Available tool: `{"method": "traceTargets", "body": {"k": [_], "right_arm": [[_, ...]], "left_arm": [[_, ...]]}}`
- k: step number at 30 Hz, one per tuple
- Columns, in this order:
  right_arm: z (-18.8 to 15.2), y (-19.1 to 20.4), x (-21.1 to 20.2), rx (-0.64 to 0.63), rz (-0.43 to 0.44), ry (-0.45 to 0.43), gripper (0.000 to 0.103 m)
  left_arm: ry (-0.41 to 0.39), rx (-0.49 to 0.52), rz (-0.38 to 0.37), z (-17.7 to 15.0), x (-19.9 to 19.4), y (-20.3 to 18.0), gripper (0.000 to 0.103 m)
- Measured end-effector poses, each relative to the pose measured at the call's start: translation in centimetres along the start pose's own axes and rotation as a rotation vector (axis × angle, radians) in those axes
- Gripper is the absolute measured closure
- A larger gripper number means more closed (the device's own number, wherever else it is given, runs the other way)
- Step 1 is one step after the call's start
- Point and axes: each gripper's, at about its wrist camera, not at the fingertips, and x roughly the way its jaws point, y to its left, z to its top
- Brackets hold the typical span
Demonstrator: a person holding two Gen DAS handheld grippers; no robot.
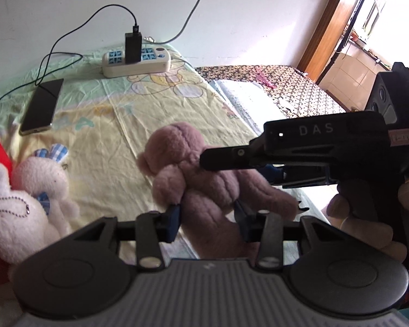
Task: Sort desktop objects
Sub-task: 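Lift the pink teddy bear with the right gripper and carry it into the box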
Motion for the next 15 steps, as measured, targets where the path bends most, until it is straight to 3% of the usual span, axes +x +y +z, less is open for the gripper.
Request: {"method": "traceTargets", "body": {"k": [8,15], "right_arm": [[-1.9,5.5,-1.3,-0.132,0.033,-0.078,0.056],[-3.1,13.3,0.0,-0.236,0.119,-0.158,0.056]], "left_arm": [[-0.133,-0.003,0.022,-0.3,-6.5,2.3,0.060],[-0.255,0.033,0.095,0.1,-13.3,7.6,0.060]]}}
